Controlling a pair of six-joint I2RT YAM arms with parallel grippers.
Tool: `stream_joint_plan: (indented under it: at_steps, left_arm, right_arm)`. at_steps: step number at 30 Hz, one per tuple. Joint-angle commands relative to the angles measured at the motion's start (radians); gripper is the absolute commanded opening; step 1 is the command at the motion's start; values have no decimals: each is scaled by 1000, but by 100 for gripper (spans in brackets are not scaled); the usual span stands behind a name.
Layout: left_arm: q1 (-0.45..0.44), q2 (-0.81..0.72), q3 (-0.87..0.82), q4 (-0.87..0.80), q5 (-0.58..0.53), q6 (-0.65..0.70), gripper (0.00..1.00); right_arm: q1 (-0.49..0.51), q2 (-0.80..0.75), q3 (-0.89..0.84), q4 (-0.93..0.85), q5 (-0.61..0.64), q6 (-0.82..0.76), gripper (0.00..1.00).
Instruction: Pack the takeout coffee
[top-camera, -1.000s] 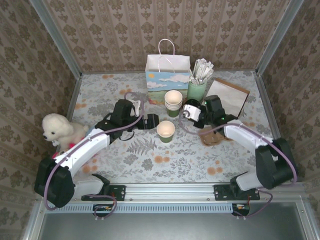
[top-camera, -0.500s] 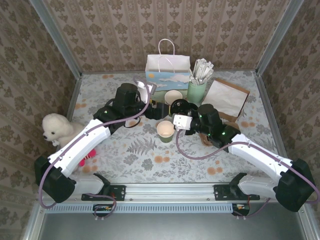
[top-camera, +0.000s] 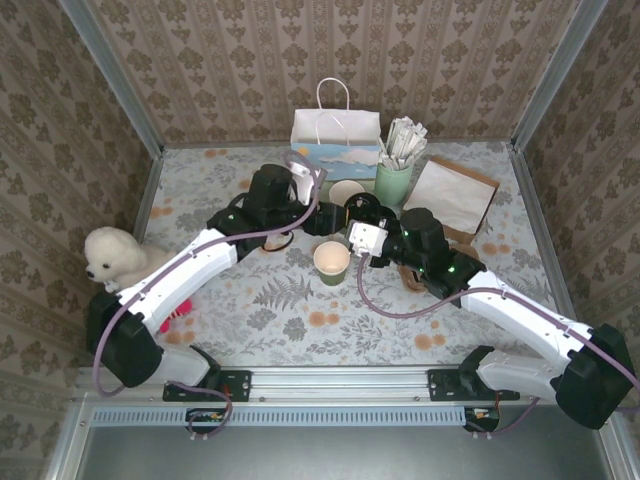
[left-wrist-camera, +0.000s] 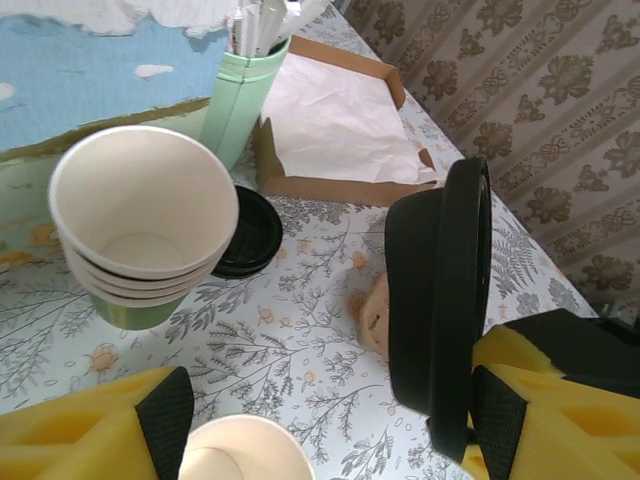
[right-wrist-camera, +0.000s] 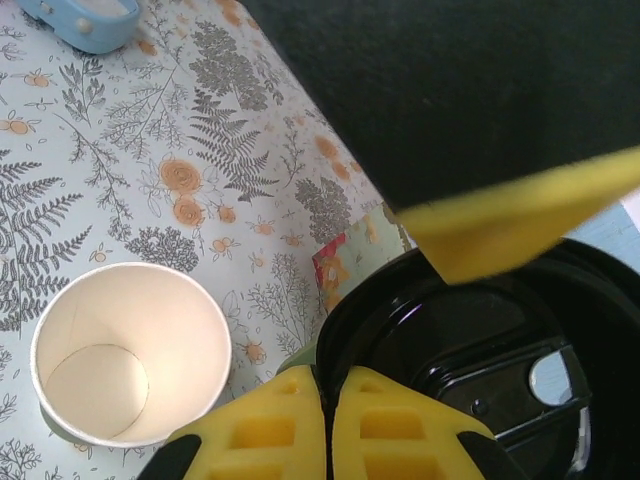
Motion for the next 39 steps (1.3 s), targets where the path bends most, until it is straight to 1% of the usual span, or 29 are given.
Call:
stream_joint_plan:
  at_steps: [1,3,7,9,11,13,17,18,19,20,21,22,23,24,26,27,28,29,30,31,32,33,35,37,39]
  left_arm:
    - [-7,25,67,0,32,16,72]
    - [-7,40,82,-8,38,18,67]
    - [-7,54,91,8,75,20,67]
    - [-6,63,103,-14,71,29,61]
    - [-6,66,104,-17,65,37,45]
    - [-8,71,115,-20,85,40,32]
    - [-11,59,102,7,98,33,15]
    - [-11,55,91,24,82,25,11]
    - [-10,50,81,37,60,13,11]
    - [-9,47,74,51,43,3,11]
    - [-7,42,65,66,23,-13,11]
    - [-5,38,55,89,5,-32,12]
    - [-2,35,48,112,-6,-51,13]
    - [3,30,39,140,-17,-70,13]
    - [7,31,34,181,-35,-117,14]
    - [11,34,36,202,-29,-147,14]
    - [11,37,34,230,-21,-177,13]
    - [11,39,28,261,-12,-207,10]
    - [11,40,17,300,-1,-243,4]
    - [11,39,3,341,0,-282,0]
    - [11,38,-10,373,-1,-316,0]
    - [10,38,-23,410,1,-346,0]
    - [9,41,-36,455,2,-378,0]
    - [9,47,-43,486,-2,-405,0]
    - [8,51,-44,496,-14,-434,0]
  right_arm:
    - [14,4,55,7,-11,12,0]
    - [15,15,73,-19,-11,6,0]
    - [15,29,105,-68,-13,-8,0]
    - [15,35,123,-99,-10,-17,0]
    - [15,38,142,-129,-8,-23,0]
    - [15,33,152,-165,-15,-23,0]
    - [15,20,175,-233,-63,12,0]
    - [14,13,175,-223,-77,42,6]
    - [12,0,171,-199,-83,86,15]
    - [12,-16,169,-176,-83,139,24]
    - [10,-38,170,-147,-82,228,39]
    - [3,-64,168,-117,-82,337,59]
    - [-1,-84,169,-96,-77,441,71]
    - [-1,-106,182,-92,-60,583,84]
    - [-1,-132,224,-114,-28,855,87]
    - [-1,-137,231,-106,38,1016,89]
    - [-1,-140,231,-117,131,1176,95]
    - [-3,-144,224,-125,197,1309,98]
    - [-3,-148,201,-120,265,1447,100]
    - [-5,-152,164,-93,296,1578,100]
    - [-10,-152,133,-49,290,1654,100]
    - [-12,-150,110,-8,280,1696,100]
    - [-11,-148,108,11,302,1736,100]
    - [-6,-150,85,83,327,1745,100]
    - [-6,-135,62,165,323,1720,100]
